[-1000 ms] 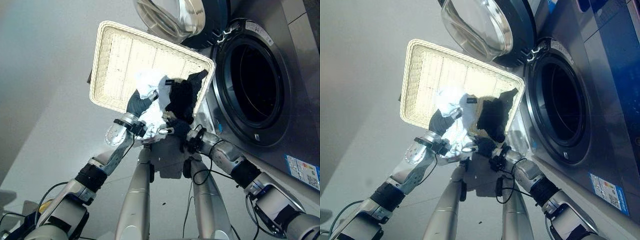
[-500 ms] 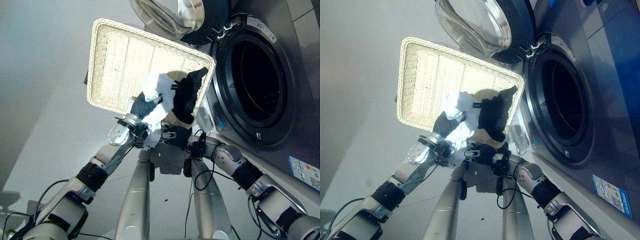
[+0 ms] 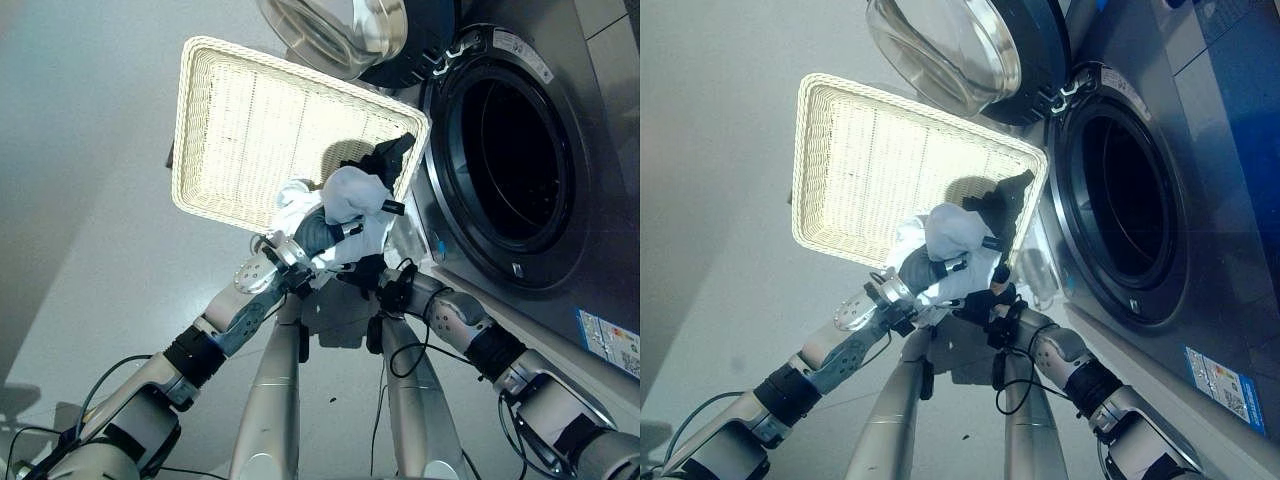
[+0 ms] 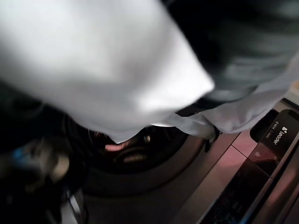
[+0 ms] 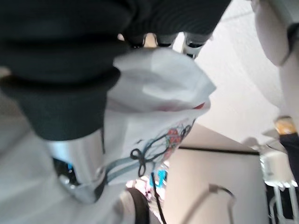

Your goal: Put the clothes into the washing machine.

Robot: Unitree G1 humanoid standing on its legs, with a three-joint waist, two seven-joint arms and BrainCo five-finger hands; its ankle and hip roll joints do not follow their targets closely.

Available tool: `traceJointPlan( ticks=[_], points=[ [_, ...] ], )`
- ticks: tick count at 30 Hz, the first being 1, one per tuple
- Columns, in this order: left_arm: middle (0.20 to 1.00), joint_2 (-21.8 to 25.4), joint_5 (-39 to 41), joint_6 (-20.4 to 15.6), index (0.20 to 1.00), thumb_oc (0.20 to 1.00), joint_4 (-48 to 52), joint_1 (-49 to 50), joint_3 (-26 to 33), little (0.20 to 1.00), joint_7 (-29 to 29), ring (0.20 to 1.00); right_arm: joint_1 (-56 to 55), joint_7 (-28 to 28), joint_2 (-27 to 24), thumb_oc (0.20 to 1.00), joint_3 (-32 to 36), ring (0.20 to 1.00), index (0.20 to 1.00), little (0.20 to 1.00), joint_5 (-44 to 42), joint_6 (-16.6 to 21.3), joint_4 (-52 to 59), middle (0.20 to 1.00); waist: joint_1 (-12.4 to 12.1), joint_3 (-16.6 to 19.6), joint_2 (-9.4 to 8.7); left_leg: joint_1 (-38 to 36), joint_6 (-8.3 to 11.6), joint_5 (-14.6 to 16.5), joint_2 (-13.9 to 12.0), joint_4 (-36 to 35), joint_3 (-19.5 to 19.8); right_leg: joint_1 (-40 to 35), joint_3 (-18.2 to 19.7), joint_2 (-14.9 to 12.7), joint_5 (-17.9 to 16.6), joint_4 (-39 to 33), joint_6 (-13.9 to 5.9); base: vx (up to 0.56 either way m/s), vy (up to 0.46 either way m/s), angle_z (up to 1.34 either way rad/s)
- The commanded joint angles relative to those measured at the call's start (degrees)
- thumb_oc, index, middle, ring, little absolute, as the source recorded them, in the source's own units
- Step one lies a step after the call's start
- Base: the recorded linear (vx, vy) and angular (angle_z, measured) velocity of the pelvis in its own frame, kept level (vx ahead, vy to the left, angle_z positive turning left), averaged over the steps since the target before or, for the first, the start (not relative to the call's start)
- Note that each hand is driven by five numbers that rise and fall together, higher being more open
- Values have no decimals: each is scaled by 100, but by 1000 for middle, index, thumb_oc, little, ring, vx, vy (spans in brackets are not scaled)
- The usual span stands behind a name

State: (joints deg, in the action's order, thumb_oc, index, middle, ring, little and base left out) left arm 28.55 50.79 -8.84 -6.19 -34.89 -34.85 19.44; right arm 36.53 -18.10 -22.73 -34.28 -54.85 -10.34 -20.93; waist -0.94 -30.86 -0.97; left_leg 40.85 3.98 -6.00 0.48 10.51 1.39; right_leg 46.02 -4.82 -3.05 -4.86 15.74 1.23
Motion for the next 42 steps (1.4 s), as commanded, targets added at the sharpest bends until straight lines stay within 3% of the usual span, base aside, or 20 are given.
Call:
traceJointPlan(
  ticks=[1, 10, 11, 12, 14, 16, 18, 19, 22, 23, 24, 26, 28, 29, 32, 35, 39, 42],
  points=[
    [200, -440, 576, 237, 200, 200, 715, 152, -192, 200, 511, 200, 140, 262, 343, 1000, -49, 1000, 1000, 1000, -448, 649, 240, 1000, 184, 107, 433, 101, -251, 159, 551, 161, -260, -74, -128, 122, -22, -81, -547, 0, 0, 0],
    [200, -647, 831, 413, 200, 200, 536, 278, -288, 200, 384, 200, 206, 401, 502, 1000, 85, 1000, 1000, 1000, -686, 978, 87, 1000, 201, 107, 482, 95, -258, 160, 559, 136, -303, -81, -121, 117, -23, -90, -555, 0, 0, 0],
    [200, -698, 752, 288, 200, 200, 407, 350, -247, 200, 113, 200, 182, 363, 544, 354, 87, 354, 354, 354, -647, 913, 75, 354, 194, 107, 470, 101, -271, 197, 584, 202, -276, -77, -131, 104, -21, -66, -560, 0, 0, 0],
    [200, -702, 745, 270, 200, 200, 393, 356, -239, 200, 67, 200, 181, 345, 546, 200, 85, 200, 200, 200, -639, 902, 71, 200, 193, 107, 467, 102, -272, 201, 583, 208, -277, -77, -133, 101, -20, -65, -559, 0, 0, 0],
    [200, -711, 516, 11, 200, 200, 293, 440, -141, 200, -499, 200, 82, 218, 549, 200, 21, 200, 200, 200, -588, 676, 122, 200, 173, 107, 435, 122, -270, 215, 584, 261, -256, -74, -149, 88, -19, -56, -566, 0, 0, 0],
    [200, -707, 431, -57, 200, 200, 265, 472, -81, 200, -699, 200, 35, 185, 532, 200, 10, 200, 200, 200, -590, 599, 144, 200, 166, 107, 416, 120, -269, 217, 585, 268, -246, -83, -157, 86, -16, -60, -566, 9, -17, 0],
    [200, -707, 431, -57, 200, 200, 265, 472, -81, 200, -699, 200, 35, 185, 532, 200, 10, 200, 200, 200, -590, 599, 144, 200, 166, 107, 416, 120, -269, 217, 585, 268, -246, -83, -157, 86, -16, -60, -566, 0, 0, 0],
    [288, -704, 268, -130, 288, 288, 240, 506, -26, 288, -895, 288, -3, 169, 518, 200, 6, 200, 200, 200, -589, 542, 165, 200, 158, 107, 403, 115, -271, 216, 585, 265, -237, -91, -165, 88, -13, -65, -566, 0, 0, 0],
    [288, -704, 268, -130, 288, 288, 240, 506, -26, 288, -895, 288, -3, 169, 518, 200, 6, 200, 200, 200, -589, 542, 165, 200, 158, 107, 403, 115, -271, 216, 585, 265, -237, -91, -165, 88, -13, -65, -566, 6, -18, 0],
    [1000, -631, -339, -351, 1000, 1000, 183, 578, 130, 1000, -1537, 1000, -126, 57, 460, 200, 19, 200, 200, 200, -814, 481, 224, 200, 130, 107, 369, 116, -275, 210, 578, 270, -229, -101, -209, 94, -2, -60, -563, 38, -107, 0],
    [1000, -540, -1171, -458, 1000, 1000, 113, 599, 268, 1000, -2353, 1000, -241, -28, 439, 200, 81, 200, 200, 200, -854, 450, 310, 200, 114, 107, 354, 131, -262, 172, 553, 242, -221, -90, -240, 114, 8, -48, -561, 50, -128, -1],
    [1000, -441, -2111, -475, 1000, 1000, 39, 623, 379, 1000, -3316, 1000, -319, -52, 403, 200, 125, 200, 200, 200, -960, 514, 362, 200, 102, 107, 350, 141, -252, 146, 532, 221, -225, -80, -266, 135, 21, -44, -551, 33, -75, -4],
    [1000, -389, -2655, -418, 1000, 1000, -20, 615, 404, 1000, -3802, 1000, -333, -51, 387, 200, 140, 200, 200, 200, -978, 528, 379, 200, 96, 107, 345, 155, -247, 135, 523, 223, -230, -74, -277, 145, 31, -36, -543, 18, -46, -6],
    [1000, -313, -3348, -331, 1000, 1000, -89, 586, 412, 1000, -4369, 1000, -337, -48, 365, 200, 149, 200, 200, 200, -1014, 557, 398, 200, 87, 107, 345, 161, -240, 126, 516, 219, -222, -65, -283, 159, 46, -20, -538, 22, -66, -8],
    [1000, -69, -4412, 215, 1000, 1000, -302, 515, 481, 1000, -5290, 1000, -387, -80, 318, 200, 180, 200, 200, 200, -1136, 547, 414, 200, 69, 107, 349, 165, -205, 117, 477, 232, -216, -77, -286, 201, 127, 47, -516, 16, -60, -6],
    [1000, 122, -5236, 637, 1000, 1000, -498, 378, 525, 1000, -5646, 1000, -382, -105, 282, 200, 207, 200, 200, 200, -1299, 495, 350, 200, 72, 107, 360, 162, -173, 119, 442, 260, -213, -80, -262, 234, 192, 120, -492, 16, -51, -2],
    [1000, 273, -5328, 977, 1000, 1000, -732, 247, 573, 1000, -5952, 1000, -434, -153, 249, 200, 246, 200, 200, 200, -1473, 351, 234, 200, 101, 107, 407, 166, -123, 103, 386, 280, -221, -63, -225, 245, 241, 190, -478, 4, -9, 0],
    [1000, 292, -5205, 974, 1000, 1000, -862, 219, 608, 1000, -6071, 1000, -430, -182, 234, 200, 280, 200, 200, 200, -1550, 311, 197, 200, 110, 107, 427, 164, -102, 92, 359, 268, -235, -51, -214, 248, 258, 212, -477, 0, 0, 0]
  ],
)
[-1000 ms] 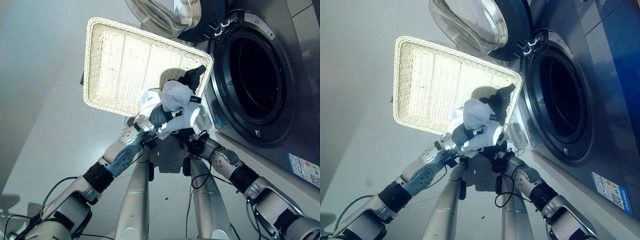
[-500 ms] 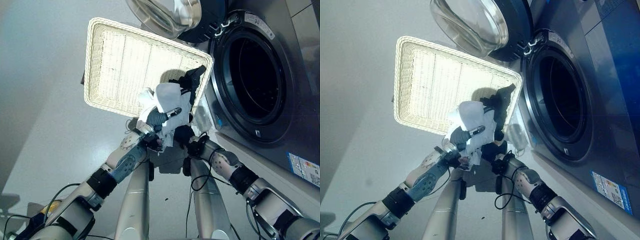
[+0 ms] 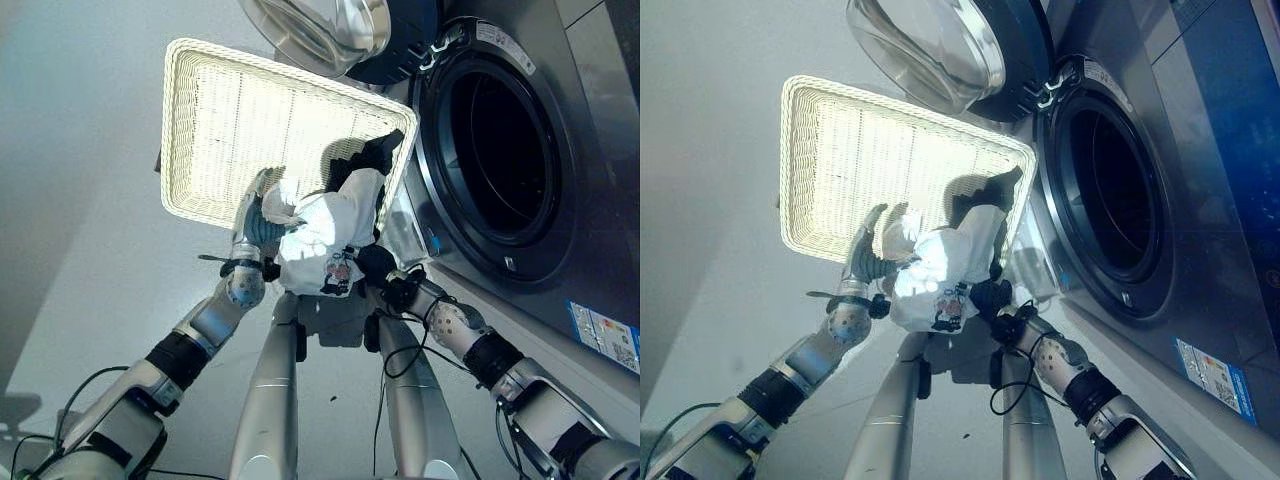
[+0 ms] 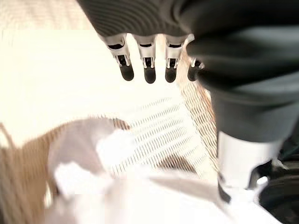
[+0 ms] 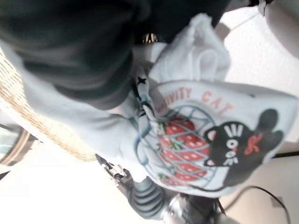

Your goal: Put the clothes into the washing machine.

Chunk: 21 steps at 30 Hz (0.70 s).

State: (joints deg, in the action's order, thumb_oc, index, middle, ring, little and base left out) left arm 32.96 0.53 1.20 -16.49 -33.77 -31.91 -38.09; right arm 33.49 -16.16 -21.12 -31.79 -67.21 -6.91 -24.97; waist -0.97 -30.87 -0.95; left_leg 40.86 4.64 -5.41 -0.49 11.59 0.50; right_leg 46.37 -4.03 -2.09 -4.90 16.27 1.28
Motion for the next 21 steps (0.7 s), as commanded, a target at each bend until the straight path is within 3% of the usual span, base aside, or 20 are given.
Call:
traceJointPlan(
  ticks=[1, 3, 6, 10, 13, 15, 16, 19, 20, 21],
  points=[
    [1000, -140, 117, -93, 1000, 1000, 14, 97, 404, 1000, -445, 1000, -157, -450, 92, 200, 82, 200, 200, 200, -497, -34, 601, 200, 124, 108, 440, 161, -150, 9, 428, 123, -162, -74, -275, 166, 273, 167, -481, 6, -26, -3],
    [1000, -151, 456, -207, 1000, 1000, -107, 114, 526, 1000, -558, 1000, -195, -464, 107, 200, 136, 200, 200, 200, -795, 41, 660, 200, 131, 108, 450, 157, -136, -13, 402, 85, -177, -60, -260, 191, 297, 191, -480, 0, -41, -3],
    [1000, -255, 881, -478, 1000, 1000, -390, 173, 758, 1000, -752, 1000, -223, -256, 200, 200, 344, 200, 200, 200, -1511, 445, 745, 200, 156, 108, 463, 132, -111, -32, 368, 36, -202, -50, -228, 224, 323, 225, -480, 0, -54, -2],
    [1000, -480, 1333, -915, 1000, 1000, -857, 314, 1258, 1000, -742, 1000, -37, 157, 312, 200, 1077, 200, 200, 200, -2663, 1717, 776, 200, 189, 108, 507, 130, -78, -28, 333, 15, -249, 3, -178, 258, 361, 296, -482, 4, -19, -1],
    [1000, -704, 1972, -1510, 1000, 1000, -1307, 479, 1563, 1000, -174, 1000, 266, 641, 309, 200, 1941, 200, 200, 200, -3437, 2801, 657, 200, 219, 108, 571, 97, -51, 23, 307, 32, -292, -9, -137, 266, 437, 370, -479, 36, 12, 0],
    [1000, -834, 2297, -1708, 1000, 1000, -1430, 549, 1643, 1000, 167, 1000, 464, 952, 241, 200, 2328, 200, 200, 200, -3548, 3217, 567, 200, 233, 108, 608, 75, -48, 47, 298, 37, -314, -22, -118, 273, 475, 399, -467, 34, 30, -4],
    [1000, -873, 2383, -1777, 1000, 1000, -1483, 564, 1647, 1000, 258, 1000, 546, 1053, 213, 200, 2476, 200, 200, 200, -3526, 3203, 528, 200, 234, 108, 625, 71, -47, 62, 299, 45, -315, -23, -106, 277, 492, 415, -464, 55, 55, -6],
    [1000, -1163, 3189, -2448, 1000, 1000, -1775, 856, 1532, 1000, 1404, 1000, 1610, 2485, -579, 200, 3756, 200, 200, 200, -3274, 4290, -255, 200, 201, 108, 858, 123, -47, 124, 313, 149, -320, 56, -45, 301, 590, 585, -384, 62, 53, -5],
    [1000, -1163, 3222, -2477, 1000, 1000, -1784, 895, 1490, 1000, 1445, 1000, 1681, 2585, -685, 200, 3848, 200, 200, 200, -3230, 4309, -373, 200, 198, 108, 879, 83, -46, 194, 322, 179, -310, 22, -42, 298, 671, 632, -384, 54, 9, -3],
    [1000, -1115, 3267, -2530, 1000, 1000, -1753, 974, 1407, 1000, 1556, 1000, 1937, 2937, -1038, 200, 4029, 200, 200, 200, -3225, 4607, -748, 200, 160, 108, 933, 135, -51, 160, 334, 204, -301, 69, -63, 288, 633, 636, -359, 61, -11, -2]
  ],
)
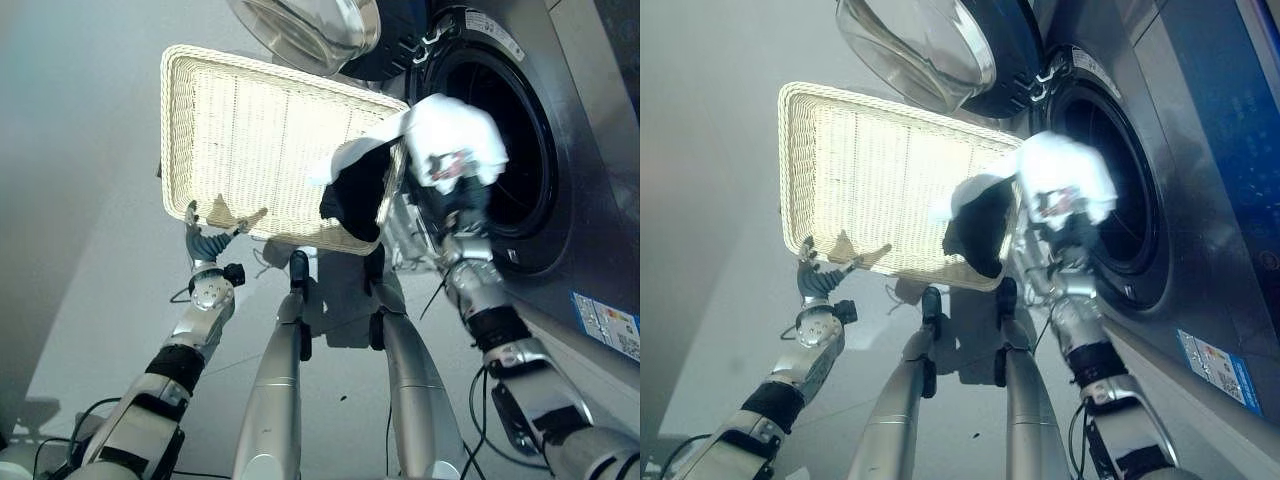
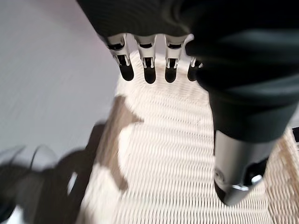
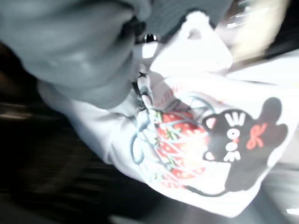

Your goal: Put the clothes into the washing machine.

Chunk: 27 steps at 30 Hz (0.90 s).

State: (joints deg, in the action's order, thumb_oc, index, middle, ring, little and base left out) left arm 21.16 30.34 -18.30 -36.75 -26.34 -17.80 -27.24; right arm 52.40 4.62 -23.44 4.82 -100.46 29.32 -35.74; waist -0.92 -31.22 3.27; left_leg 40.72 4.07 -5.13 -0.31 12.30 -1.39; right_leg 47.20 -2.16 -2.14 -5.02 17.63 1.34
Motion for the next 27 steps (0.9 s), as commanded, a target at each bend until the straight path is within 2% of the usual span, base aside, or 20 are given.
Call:
traceJointPlan(
  ticks=[1, 4, 5, 6, 7, 8, 9, 10, 11, 12, 13, 14, 16, 17, 18, 20, 21, 22, 24, 27],
  points=[
    [1000, 129, 321, -589, 1000, 1000, 313, 346, -65, 1000, 546, 1000, 133, 1093, -1068, 200, 473, 200, 200, 200, -41, 1355, 30, 200, 142, 143, 530, 118, 8, 198, 329, 172, -92, -37, -259, 278, 718, 544, -356, 52, -25, 0],
    [1000, 412, 569, -595, 1000, 1000, 568, 663, -246, 1000, 727, 1000, 358, 1792, -1937, 200, 732, 200, 200, 200, -501, 2229, -935, 200, 52, 143, 606, 190, -28, 249, 356, 295, 14, 9, -299, 262, 765, 638, -308, 77, -56, 4],
    [1000, 412, 569, -595, 1000, 1000, 568, 663, -246, 1000, 727, 1000, 358, 1792, -1937, 200, 732, 200, 200, 200, -501, 2229, -935, 200, 52, 143, 606, 190, -28, 249, 356, 295, 14, 9, -299, 262, 765, 638, -308, 63, -60, 9],
    [1000, 609, 724, -575, 1000, 1000, 730, 857, -285, 1000, 811, 1000, 450, 2087, -2401, 200, 842, 200, 200, 200, -779, 2964, -1247, 200, 11, 143, 629, 263, -42, 211, 345, 339, 54, 59, -351, 250, 745, 692, -277, 67, -52, 7],
    [1000, 651, 759, -577, 1000, 1000, 773, 921, -291, 1000, 833, 1000, 433, 2154, -2496, 200, 871, 200, 200, 200, -834, 3200, -1303, 200, 5, 143, 628, 232, -44, 274, 345, 361, 64, 26, -359, 248, 822, 735, -277, 67, -52, 7],
    [1000, 651, 759, -577, 1000, 1000, 773, 921, -291, 1000, 833, 1000, 433, 2154, -2496, 200, 871, 200, 200, 200, -834, 3200, -1303, 200, 5, 143, 628, 232, -44, 274, 345, 361, 64, 26, -359, 248, 822, 735, -277, 82, -77, 7],
    [1000, 859, 914, -502, 1000, 1000, 976, 1090, -273, 1000, 924, 1000, 268, 2460, -2851, 200, 1031, 200, 200, 200, -871, 4250, -1392, 200, 2, 143, 609, 261, -71, 313, 333, 427, 128, 41, -375, 268, 920, 880, -248, 43, -83, 9],
    [1000, 929, 938, -447, 1000, 1000, 1070, 1116, -264, 1000, 947, 1000, 176, 2611, -2951, 200, 1095, 200, 200, 200, -830, 4380, -1420, 200, -17, 143, 600, 330, -77, 255, 328, 450, 146, 101, -395, 275, 871, 912, -233, 95, -115, 11],
    [1000, 980, 937, -393, 1000, 1000, 1156, 1175, -262, 1000, 978, 1000, 54, 2700, -3060, 338, 1128, 338, 338, 338, -956, 4473, -1458, 338, -13, 143, 583, 322, -80, 310, 329, 506, 165, 87, -401, 273, 945, 999, -238, 78, -85, 10],
    [1000, 1038, 927, -306, 1000, 1000, 1285, 1228, -269, 1000, 999, 1000, -63, 2648, -3167, 824, 1206, 824, 824, 824, -1254, 4285, -1460, 824, -29, 143, 577, 368, -87, 318, 332, 573, 189, 127, -416, 257, 961, 1079, -238, 66, -68, 7],
    [1000, 1044, 925, -302, 1000, 1000, 1298, 1219, -265, 1000, 997, 1000, -61, 2642, -3174, 824, 1227, 824, 824, 824, -1254, 4268, -1462, 824, -37, 143, 579, 407, -90, 265, 328, 565, 186, 162, -426, 257, 906, 1062, -231, 48, -73, 6],
    [1000, 1119, 955, -201, 1000, 1000, 1388, 1233, -261, 1000, 1057, 1000, -161, 2919, -3196, 1000, 1294, 1000, 1000, 1000, -1254, 3795, -1365, 1000, -38, 143, 573, 435, -92, 269, 331, 616, 201, 182, -439, 230, 905, 1104, -238, 29, -63, 3],
    [1000, 1200, 958, -91, 1000, 1000, 1499, 1244, -298, 1000, 1089, 1000, -312, 3209, -2962, 1000, 1409, 1000, 1000, 1000, -1254, 2893, -1052, 1000, -64, 143, 578, 450, -107, 273, 346, 651, 219, 187, -463, 206, 906, 1129, -240, 58, -81, 4],
    [1000, 1219, 943, -62, 1000, 1000, 1517, 1252, -311, 1000, 1098, 1000, -367, 3275, -2871, 1000, 1422, 1000, 1000, 1000, -1254, 2623, -997, 1000, -70, 143, 574, 413, -109, 331, 359, 672, 230, 151, -459, 199, 964, 1155, -250, 48, -83, 6],
    [1000, 1273, 941, -27, 1000, 1000, 1557, 1233, -365, 1000, 1121, 1000, -390, 3485, -2570, 1000, 1378, 1000, 1000, 1000, -1254, 2114, -739, 1000, -114, 143, 599, 423, -124, 302, 370, 643, 231, 155, -479, 192, 946, 1131, -249, 16, -68, 5],
    [1000, 1269, 958, -8, 1000, 1000, 1552, 1206, -403, 1000, 1114, 1000, -362, 3466, -2290, 1000, 1297, 1000, 1000, 1000, -1254, 1726, -565, 1000, -146, 143, 610, 413, -136, 278, 371, 599, 235, 145, -496, 193, 954, 1125, -248, 3, -63, 5],
    [1000, 1242, 942, 18, 1000, 1000, 1548, 1171, -433, 1000, 1118, 1000, -297, 3434, -2081, 1000, 1208, 1000, 1000, 1000, -1254, 1685, -416, 1000, -183, 143, 627, 404, -133, 260, 365, 560, 227, 131, -518, 189, 964, 1113, -248, -14, -57, 1],
    [1000, 1214, 923, 16, 1000, 1000, 1528, 1122, -457, 1000, 1098, 1000, -219, 3265, -1890, 1000, 1134, 1000, 1000, 1000, -1254, 1624, -283, 1000, -208, 143, 651, 457, -134, 166, 345, 509, 226, 174, -536, 203, 884, 1070, -239, -8, -44, -2],
    [1000, 1070, 871, -19, 1000, 1000, 1438, 1072, -594, 1000, 1008, 1000, -151, 2826, -1530, 1000, 885, 1000, 1000, 1000, -1254, 1134, -197, 1000, -209, 143, 684, 401, -126, 212, 350, 491, 221, 133, -516, 204, 987, 1118, -243, -5, 8, -4],
    [1000, 977, 869, -34, 1000, 1000, 1408, 1013, -634, 1000, 976, 1000, 9, 2454, -1442, 1000, 652, 1000, 1000, 1000, -1254, 680, -318, 1000, -216, 143, 733, 452, -113, 134, 330, 454, 183, 193, -517, 209, 939, 1087, -223, -14, 35, -5]
  ],
)
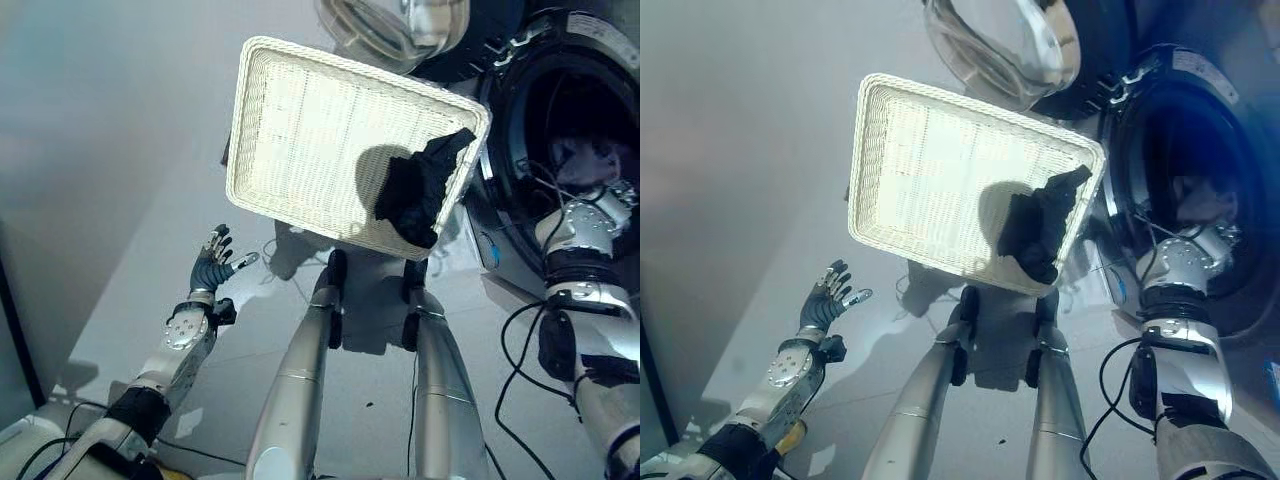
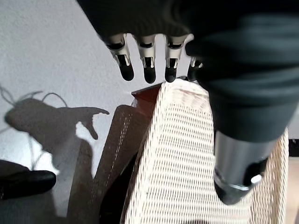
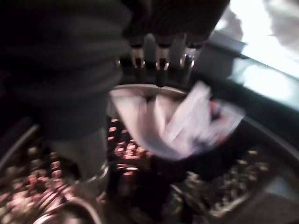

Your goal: Put the clothes into the washing machine.

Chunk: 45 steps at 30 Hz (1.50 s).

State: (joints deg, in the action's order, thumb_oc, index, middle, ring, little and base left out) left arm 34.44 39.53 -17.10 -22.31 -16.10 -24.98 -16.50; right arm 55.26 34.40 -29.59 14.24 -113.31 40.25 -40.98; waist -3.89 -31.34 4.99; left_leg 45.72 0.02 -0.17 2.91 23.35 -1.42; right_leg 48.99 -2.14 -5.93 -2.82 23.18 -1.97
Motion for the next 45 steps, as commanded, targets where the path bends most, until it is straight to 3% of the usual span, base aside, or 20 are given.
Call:
traceJointPlan(
  ticks=[1, 2, 6, 8, 9, 12, 15, 16, 17, 18, 20, 21, 22, 25, 26, 29, 38, 40, 41, 45],
  points=[
    [1000, -382, -51, -177, 1000, 1000, -58, -5, 41, 1000, -108, 1000, -246, -663, -801, 1000, -374, 1000, 1000, 1000, 31, -588, 113, 1000, 75, 155, 575, -94, 297, -308, 11, -645, 178, -20, -509, 585, 799, 571, 105, -39, 65, -11],
    [1000, -449, -50, -247, 1000, 1000, -144, -51, -38, 1000, -133, 1000, -124, -982, -838, 1000, -558, 1000, 1000, 1000, 31, -1074, -321, 1000, 56, 155, 611, -99, 307, -326, 14, -680, 160, -16, -514, 587, 822, 577, 113, -36, 53, -11],
    [1000, -569, -29, -366, 1000, 1000, -209, -67, -137, 1000, -268, 1000, 15, -1526, -925, 1000, -832, 1000, 1000, 1000, 31, -1494, -982, 1000, 14, 155, 677, -77, 316, -383, 5, -794, 137, 13, -521, 612, 835, 553, 123, -52, 53, -8],
    [1000, -585, -14, -390, 1000, 1000, -214, -66, -145, 1000, -308, 1000, 40, -1726, -959, 1000, -884, 1000, 1000, 1000, 72, -1534, -1112, 1000, 1, 155, 689, -39, 312, -451, -5, -839, 133, 44, -534, 623, 762, 498, 129, -46, 33, -1],
    [1000, -643, -50, -431, 1000, 1000, -231, 9, -156, 1000, -330, 1000, -13, -2049, -902, 1000, -875, 1000, 1000, 1000, 60, -1399, -1134, 1000, -4, 155, 691, -85, 313, -408, 11, -867, 124, 1, -533, 621, 813, 478, 122, -46, 28, 0],
    [1000, -692, -47, -513, 1000, 1000, -274, 78, -155, 1000, -339, 1000, -108, -2286, -839, 1000, -857, 1000, 1000, 1000, 612, -1224, -1143, 1000, -4, 155, 698, -96, 295, -425, 30, -925, 125, -7, -531, 626, 777, 410, 112, -61, 45, 1],
    [1000, -813, -84, -586, 1000, 1000, -313, 138, -93, 1000, -384, 1000, -305, -2127, -615, 1000, -945, 1000, 1000, 1000, 2198, -968, -914, 1000, -1, 155, 695, -63, 271, -517, 40, -1039, 117, 26, -520, 653, 639, 262, 100, -67, 80, 0],
    [1000, -886, -75, -624, 1000, 1000, -357, 192, -34, 1000, -419, 1000, -497, -1673, -496, 1000, -1040, 1000, 1000, 1000, 3585, -910, -707, 1000, 30, 155, 670, -109, 263, -484, 53, -1077, 93, -14, -495, 652, 665, 221, 81, -67, 82, -1],
    [1000, -896, -79, -634, 1000, 1000, -362, 181, -3, 1000, -431, 1000, -536, -1558, -475, 1000, -1087, 1000, 1000, 1000, 3846, -873, -632, 1000, 26, 155, 668, -59, 258, -545, 44, -1104, 90, 30, -499, 664, 587, 172, 86, -70, 108, -1],
    [1000, -994, -99, -680, 1000, 1000, -408, 252, 72, 1000, -517, 1000, -813, -1081, -357, 1000, -1221, 1000, 1000, 1000, 5252, -744, -402, 1000, 71, 155, 640, -108, 246, -506, 66, -1137, 78, -8, -468, 666, 620, 143, 69, -54, 64, -1],
    [1000, -1068, -111, -708, 1000, 1000, -454, 301, 170, 1000, -564, 1000, -1036, -400, -317, 1000, -1410, 1000, 1000, 1000, 6629, -794, -129, 1000, 102, 155, 608, -97, 237, -524, 73, -1162, 63, 9, -453, 668, 584, 99, 62, -59, 97, 0],
    [1000, -1212, -128, -752, 1000, 1000, -513, 406, 356, 1000, -602, 1000, -1417, 558, -292, 1000, -1671, 1000, 1000, 1000, 8510, -943, 472, 1000, 164, 155, 568, -67, 217, -547, 76, -1195, 33, 49, -420, 674, 513, 34, 43, -93, 153, 0],
    [1000, -1323, -114, -791, 1000, 1000, -585, 509, 517, 1000, -581, 1000, -1705, 983, -315, 1000, -1835, 1000, 1000, 1000, 9666, -1145, 899, 1000, 213, 155, 523, -64, 199, -555, 84, -1228, 14, 57, -396, 678, 476, -18, 25, -85, 151, -1],
    [1000, -1463, -75, -875, 1000, 1000, -729, 643, 717, 1000, -515, 1000, -2088, 1249, -356, 1000, -2014, 1000, 1000, 1000, 10881, -1310, 1490, 1000, 284, 155, 468, -72, 186, -563, 89, -1275, -25, 62, -363, 676, 430, -84, -5, -64, 102, 0],
    [1000, -1563, -46, -905, 1000, 1000, -853, 714, 870, 1000, -434, 1000, -2306, 1369, -410, 1000, -2213, 1000, 1000, 1000, 11705, -1578, 1958, 1000, 337, 155, 420, -80, 181, -572, 98, -1300, -45, 58, -340, 659, 389, -138, -39, -66, 90, 0],
    [1000, -1689, -49, -919, 1000, 1000, -1054, 747, 1069, 1000, -329, 1000, -2561, 1239, -451, 1000, -2650, 1000, 1000, 1000, 12683, -2006, 2571, 1000, 415, 155, 318, -103, 187, -580, 91, -1339, -87, 29, -304, 619, 315, -240, -126, -101, 96, 0],
    [1000, -1764, -76, -1017, 1000, 1000, -1320, 597, 1041, 1000, -111, 1000, -2008, 761, -552, 1000, -3502, 1000, 1000, 1000, 13854, -2660, 2826, 1000, 319, 155, 226, -225, 183, -648, 124, -1527, -75, -151, -354, 522, 155, -539, -231, -68, 43, 2],
    [1000, -1764, -76, -1017, 1000, 1000, -1320, 597, 1041, 1000, -111, 1000, -2008, 761, -552, 1000, -3502, 1000, 1000, 1000, 13854, -2660, 2826, 1000, 319, 155, 226, -225, 183, -648, 124, -1527, -75, -151, -354, 522, 155, -539, -231, -35, 10, 3],
    [1000, -1761, -71, -983, 1000, 1000, -1373, 466, 937, 1000, -64, 1000, -1478, 704, -650, 1000, -3919, 1000, 1000, 1000, 14356, -3089, 2705, 1000, 227, 155, 222, -262, 168, -677, 161, -1593, -40, -210, -405, 467, 72, -654, -283, -79, 24, 8],
    [1000, -1728, -80, -958, 1000, 1000, -1496, 303, 831, 1000, 40, 1000, -752, 440, -834, 1000, -4496, 1000, 1000, 1000, 14814, -3629, 2328, 1000, 109, 155, 205, -276, 162, -700, 197, -1639, 17, -244, -472, 412, 2, -735, -337, -57, 14, 17]
  ],
)
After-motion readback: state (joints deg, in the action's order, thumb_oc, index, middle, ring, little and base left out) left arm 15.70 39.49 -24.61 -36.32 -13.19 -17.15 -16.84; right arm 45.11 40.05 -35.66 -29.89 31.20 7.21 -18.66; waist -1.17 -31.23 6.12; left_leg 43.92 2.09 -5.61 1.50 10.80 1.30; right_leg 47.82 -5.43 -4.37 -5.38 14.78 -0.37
